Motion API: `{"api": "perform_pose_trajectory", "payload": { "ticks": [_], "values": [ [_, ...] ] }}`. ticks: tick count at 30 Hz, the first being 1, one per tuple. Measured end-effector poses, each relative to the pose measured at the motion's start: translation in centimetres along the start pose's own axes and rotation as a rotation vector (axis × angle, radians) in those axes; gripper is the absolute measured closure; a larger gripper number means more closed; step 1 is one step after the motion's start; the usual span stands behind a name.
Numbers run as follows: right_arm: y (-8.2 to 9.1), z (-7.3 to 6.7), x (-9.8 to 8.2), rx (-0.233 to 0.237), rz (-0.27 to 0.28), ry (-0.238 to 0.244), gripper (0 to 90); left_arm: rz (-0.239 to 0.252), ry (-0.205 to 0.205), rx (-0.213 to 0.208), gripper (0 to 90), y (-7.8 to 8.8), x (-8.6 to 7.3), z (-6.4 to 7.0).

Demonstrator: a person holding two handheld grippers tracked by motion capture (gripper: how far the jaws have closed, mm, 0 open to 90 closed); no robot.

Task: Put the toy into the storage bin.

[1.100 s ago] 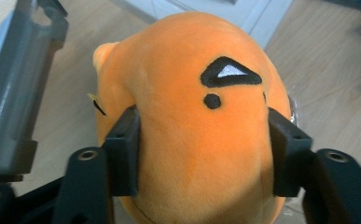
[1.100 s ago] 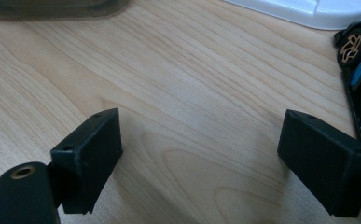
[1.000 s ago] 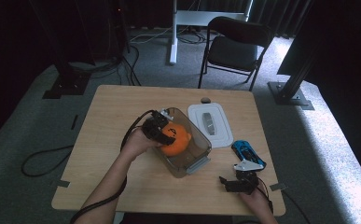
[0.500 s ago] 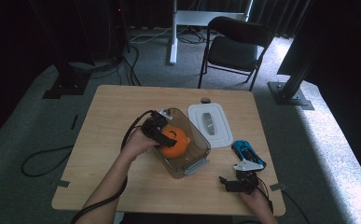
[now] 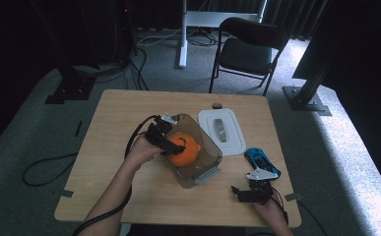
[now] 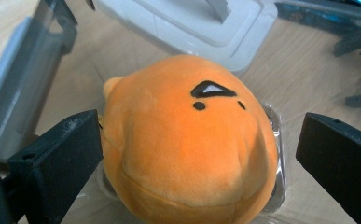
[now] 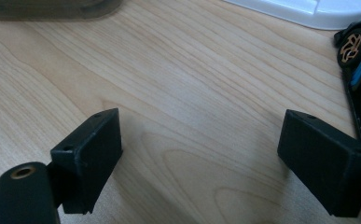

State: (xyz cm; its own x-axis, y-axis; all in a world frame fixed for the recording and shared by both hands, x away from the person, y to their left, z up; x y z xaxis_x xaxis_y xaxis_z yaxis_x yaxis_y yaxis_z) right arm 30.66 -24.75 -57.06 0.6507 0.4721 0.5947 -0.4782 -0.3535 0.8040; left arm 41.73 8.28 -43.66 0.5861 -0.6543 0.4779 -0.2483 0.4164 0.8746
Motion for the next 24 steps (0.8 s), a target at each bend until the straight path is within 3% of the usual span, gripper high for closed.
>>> {"api": "perform_pose_trajectory", "payload": {
  "ticks": [15,24],
  "values": [
    [0.1,0.1,-0.1,-0.001,-0.001,-0.002,12.7,0.041,-0.008,0.013,1.0,1.0,-1.2,-0.1],
    [0.1,0.0,-0.1,-0.003,-0.001,-0.005,12.7,0.057,0.016,0.013,1.0,1.6,-2.3,-0.7]
  ]
}}
Point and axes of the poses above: each handheld gripper's, and its own axes: y roughly backward along the jaws, x roughly out of its top, z roughly to its right, the point moved 3 cm from there along -y, roughly forward along the jaws, and after that the axes turned 10 degrees about -z, right-handed, at the moved point
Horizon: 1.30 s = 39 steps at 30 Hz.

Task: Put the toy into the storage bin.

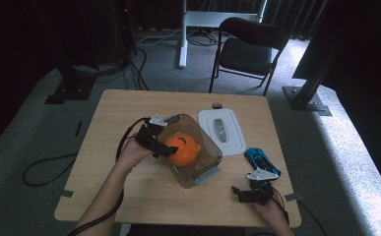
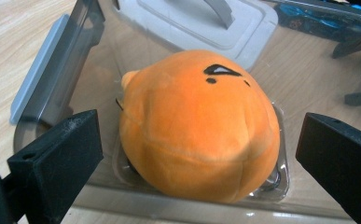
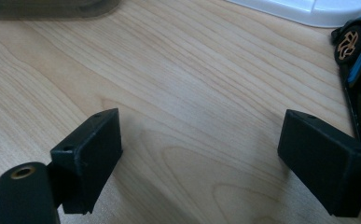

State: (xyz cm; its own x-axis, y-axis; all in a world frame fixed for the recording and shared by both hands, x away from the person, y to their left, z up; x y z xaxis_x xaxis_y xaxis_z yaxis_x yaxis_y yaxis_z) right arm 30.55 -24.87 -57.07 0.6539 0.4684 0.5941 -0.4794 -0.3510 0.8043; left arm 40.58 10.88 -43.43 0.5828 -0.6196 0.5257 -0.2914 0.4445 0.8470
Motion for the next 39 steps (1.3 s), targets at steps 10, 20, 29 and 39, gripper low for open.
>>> {"api": "perform_pose_trajectory", "payload": {
  "ticks": [10,20,29,39],
  "values": [
    [0.0,-0.1,0.0,0.005,0.0,0.008,12.6,0.027,0.025,-0.003,1.0,1.1,-1.2,-0.8],
    [0.0,-0.1,0.0,0.006,0.0,0.008,12.7,0.041,0.046,0.012,1.0,1.8,-2.3,-1.5],
    [0.0,-0.1,0.0,0.006,-0.001,0.007,12.6,0.064,0.076,0.022,1.0,2.3,-4.1,-2.5],
    [0.0,-0.1,0.0,0.005,-0.001,0.006,12.6,0.098,0.118,0.016,1.0,2.6,-7.0,-3.7]
  ]
}}
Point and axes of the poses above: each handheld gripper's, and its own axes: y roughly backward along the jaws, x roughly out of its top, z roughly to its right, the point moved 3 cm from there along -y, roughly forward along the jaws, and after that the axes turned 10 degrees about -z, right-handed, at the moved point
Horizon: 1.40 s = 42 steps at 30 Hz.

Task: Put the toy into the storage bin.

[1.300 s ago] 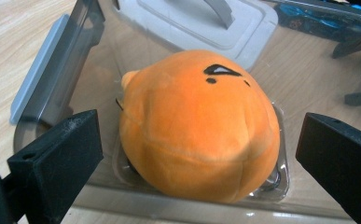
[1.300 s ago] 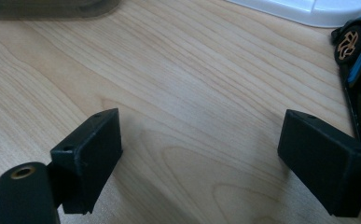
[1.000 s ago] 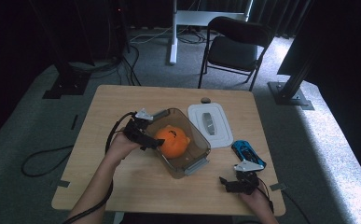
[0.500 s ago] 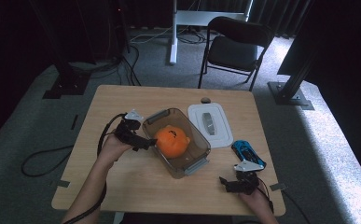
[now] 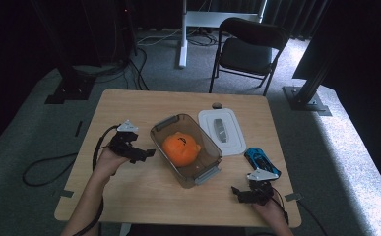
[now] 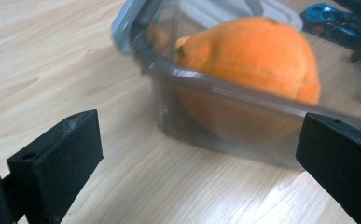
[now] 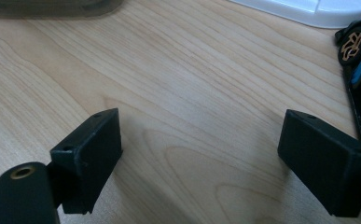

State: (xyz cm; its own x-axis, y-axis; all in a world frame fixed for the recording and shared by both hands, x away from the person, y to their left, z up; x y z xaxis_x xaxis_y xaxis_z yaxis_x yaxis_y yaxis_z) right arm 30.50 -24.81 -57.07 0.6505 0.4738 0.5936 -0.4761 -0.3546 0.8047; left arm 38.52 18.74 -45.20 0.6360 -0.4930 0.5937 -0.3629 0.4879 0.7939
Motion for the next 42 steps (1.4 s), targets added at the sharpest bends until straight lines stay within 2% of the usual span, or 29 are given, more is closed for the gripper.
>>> {"api": "perform_pose_trajectory", "payload": {
  "ticks": [6,11,15,21,23,33,42],
  "values": [
    [0.0,0.0,0.0,0.0,0.0,0.0,12.7,0.017,0.03,0.004,1.0,-0.2,-2.1,-0.8],
    [0.0,0.0,0.0,-0.001,0.0,-0.001,12.6,0.013,0.038,0.036,1.0,-0.4,-3.6,-1.3],
    [0.0,0.0,0.0,-0.001,0.0,-0.001,12.6,0.048,0.057,0.045,1.0,0.0,-4.7,-1.8],
    [0.0,0.0,0.0,-0.001,-0.001,-0.002,12.6,0.074,0.069,0.067,1.0,0.1,-6.4,-2.2],
    [0.0,0.0,0.0,-0.001,0.001,-0.001,12.6,0.075,0.079,0.082,1.0,0.1,-6.9,-2.3],
    [0.0,0.0,0.0,-0.001,0.002,0.002,12.5,0.069,0.118,0.094,1.0,-0.1,-9.7,-2.8],
    [0.0,0.0,0.0,-0.001,0.001,-0.001,12.4,0.078,0.135,0.129,1.0,-0.1,-11.7,-2.9]
  ]
}}
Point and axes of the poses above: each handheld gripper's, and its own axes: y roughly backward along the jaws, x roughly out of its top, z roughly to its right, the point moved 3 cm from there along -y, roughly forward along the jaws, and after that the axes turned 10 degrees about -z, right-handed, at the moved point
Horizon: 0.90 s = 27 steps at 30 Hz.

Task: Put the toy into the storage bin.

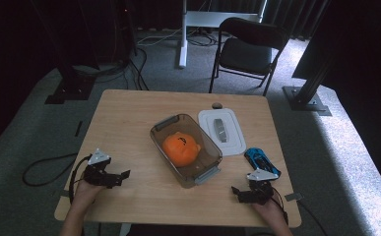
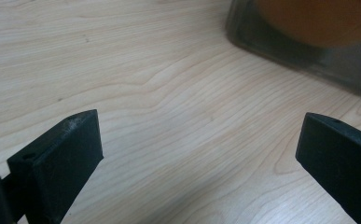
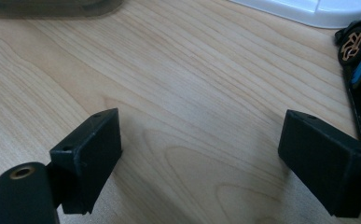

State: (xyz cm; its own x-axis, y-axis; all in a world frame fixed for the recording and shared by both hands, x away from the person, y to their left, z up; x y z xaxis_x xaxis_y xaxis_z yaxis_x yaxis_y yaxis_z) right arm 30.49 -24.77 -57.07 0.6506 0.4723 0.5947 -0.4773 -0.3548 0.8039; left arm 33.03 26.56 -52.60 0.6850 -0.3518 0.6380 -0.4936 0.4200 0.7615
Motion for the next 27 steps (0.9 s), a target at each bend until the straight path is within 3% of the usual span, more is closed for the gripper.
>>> {"api": "perform_pose_trajectory", "payload": {
  "ticks": [12,18,20,27],
  "values": [
    [0.1,0.1,0.0,0.003,-0.014,0.007,12.0,-0.018,0.028,0.067,1.0,0.2,-2.5,-0.8],
    [0.3,0.1,-0.1,0.007,-0.029,0.019,12.0,-0.011,0.05,0.081,1.0,0.6,-3.4,-1.4],
    [0.5,-0.1,-0.1,-0.017,-0.028,0.034,12.1,-0.02,0.058,0.085,1.0,0.6,-3.7,-1.6],
    [1.4,-0.8,0.5,0.017,-0.009,0.03,12.4,-0.05,0.086,0.102,1.0,0.3,-4.4,-2.2]
  ]
}}
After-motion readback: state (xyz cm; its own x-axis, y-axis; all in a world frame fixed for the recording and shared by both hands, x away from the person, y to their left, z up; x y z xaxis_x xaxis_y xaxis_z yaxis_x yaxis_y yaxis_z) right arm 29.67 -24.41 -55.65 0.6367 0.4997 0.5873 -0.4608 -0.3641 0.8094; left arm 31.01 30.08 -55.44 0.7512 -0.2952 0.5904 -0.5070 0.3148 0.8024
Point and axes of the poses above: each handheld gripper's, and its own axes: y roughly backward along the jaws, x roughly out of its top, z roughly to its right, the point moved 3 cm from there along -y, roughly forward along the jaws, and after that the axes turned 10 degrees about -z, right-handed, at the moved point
